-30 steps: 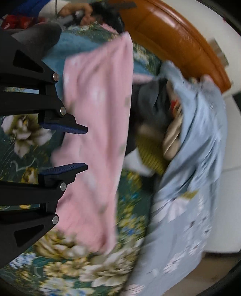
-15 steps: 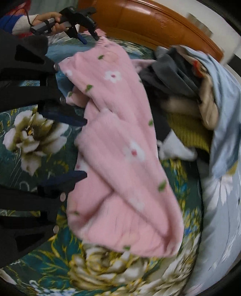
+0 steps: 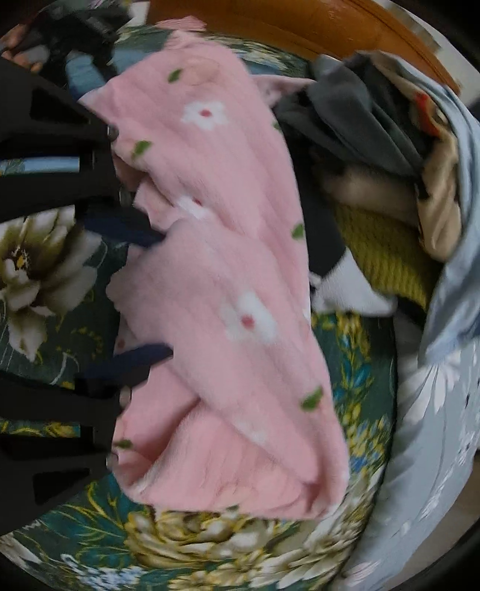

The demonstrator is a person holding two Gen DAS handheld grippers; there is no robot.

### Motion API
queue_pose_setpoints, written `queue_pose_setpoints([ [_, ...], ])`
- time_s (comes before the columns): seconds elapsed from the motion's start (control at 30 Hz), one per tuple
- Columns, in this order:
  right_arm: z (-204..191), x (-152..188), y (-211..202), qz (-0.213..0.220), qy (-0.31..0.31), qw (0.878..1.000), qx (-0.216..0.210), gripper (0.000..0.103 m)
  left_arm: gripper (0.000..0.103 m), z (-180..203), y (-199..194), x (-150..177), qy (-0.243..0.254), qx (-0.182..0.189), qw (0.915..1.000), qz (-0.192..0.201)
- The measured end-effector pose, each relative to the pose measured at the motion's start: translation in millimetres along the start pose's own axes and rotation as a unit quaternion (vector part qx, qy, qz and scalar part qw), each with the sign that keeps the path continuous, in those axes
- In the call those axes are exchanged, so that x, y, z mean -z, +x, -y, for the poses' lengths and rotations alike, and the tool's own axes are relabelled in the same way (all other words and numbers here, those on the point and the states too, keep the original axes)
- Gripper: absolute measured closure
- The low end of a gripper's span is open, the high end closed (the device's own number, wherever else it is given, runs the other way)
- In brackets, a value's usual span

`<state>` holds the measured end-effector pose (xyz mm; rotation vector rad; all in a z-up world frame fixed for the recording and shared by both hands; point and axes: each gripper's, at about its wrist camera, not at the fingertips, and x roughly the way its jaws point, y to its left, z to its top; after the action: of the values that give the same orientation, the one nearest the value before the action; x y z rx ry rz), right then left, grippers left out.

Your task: Fold clothes

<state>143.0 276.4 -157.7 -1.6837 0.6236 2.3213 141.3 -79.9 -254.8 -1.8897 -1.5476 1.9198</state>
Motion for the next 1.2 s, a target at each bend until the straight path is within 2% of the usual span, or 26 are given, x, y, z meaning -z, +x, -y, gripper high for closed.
queue_pose_setpoints([
  [0.03,4.6,-1.3,-2.0,0.001,0.009,1.0,0.003,0.08,0.027,-5.2,4.0,1.9,-0.015,0.007,0.9998,-0.008],
  [0.07,8.5,-2.6,-5.1,0.006,0.014,1.0,0.009,0.086,0.026,-10.1,7.6,3.6,-0.03,0.015,0.9993,-0.015],
  [0.1,11.3,-3.4,-8.7,0.011,0.016,1.0,0.011,0.096,0.026,-13.6,9.7,4.6,-0.044,0.029,0.9985,-0.018],
  [0.2,17.1,-6.6,-20.0,0.027,0.016,0.999,0.014,0.098,0.027,-23.5,15.6,7.7,-0.082,0.07,0.9938,-0.028],
  [0.27,15.0,-10.2,-25.4,0.034,0.009,0.999,0.016,0.098,0.029,-21.4,15.3,9.3,-0.084,0.087,0.9922,-0.027],
  [0.33,12.2,-14.5,-31.1,0.041,0.004,0.999,0.018,0.098,0.044,-15.2,9.7,10.9,-0.071,0.085,0.9938,-0.009],
  [0.4,3.4,-18.4,-37.2,0.051,0.006,0.999,0.012,0.098,0.072,-7.5,4.4,11.7,-0.055,0.087,0.9947,0.003],
  [0.5,-7.7,-22.2,-51.0,0.068,-0.002,0.998,0.004,0.098,0.087,5.0,-5.0,14.6,-0.023,0.084,0.996,0.019],
  [0.6,-15.0,-29.9,-67.5,0.095,-0.017,0.995,0.002,0.098,0.092,15.9,-23.7,14.7,0.002,0.08,0.9958,0.043],
  [0.67,-13.9,-37.0,-85.4,0.121,-0.022,0.992,0.007,0.099,0.093,22.6,-49.3,8.9,0.014,0.086,0.9933,0.076],
  [0.83,5.1,-56.1,-136.1,0.194,-0.008,0.981,0.021,0.099,0.093,50.0,-124.5,-6.1,0.06,0.107,0.9781,0.168],
  [0.97,35.4,-70.5,-180.5,0.243,0.016,0.969,0.029,0.1,0.093,90.1,-182.9,-9.8,0.126,0.097,0.9566,0.244],
  [1.07,65.7,-78.8,-209.1,0.28,0.051,0.958,0.039,0.1,0.093,109.2,-219.2,-15.3,0.154,0.097,0.9421,0.282],
  [1.1,76.1,-82.0,-216.5,0.289,0.063,0.954,0.045,0.1,0.093,100.1,-230.3,-23.2,0.162,0.094,0.9378,0.292],
  [1.13,86.5,-86.5,-222.7,0.298,0.072,0.95,0.056,0.1,0.093,109.0,-238.0,-31.6,0.169,0.088,0.9337,0.303],
  [1.2,107.2,-95.7,-230.1,0.308,0.09,0.944,0.078,0.1,0.093,115.5,-251.7,-60.3,0.172,0.074,0.9308,0.314],
])
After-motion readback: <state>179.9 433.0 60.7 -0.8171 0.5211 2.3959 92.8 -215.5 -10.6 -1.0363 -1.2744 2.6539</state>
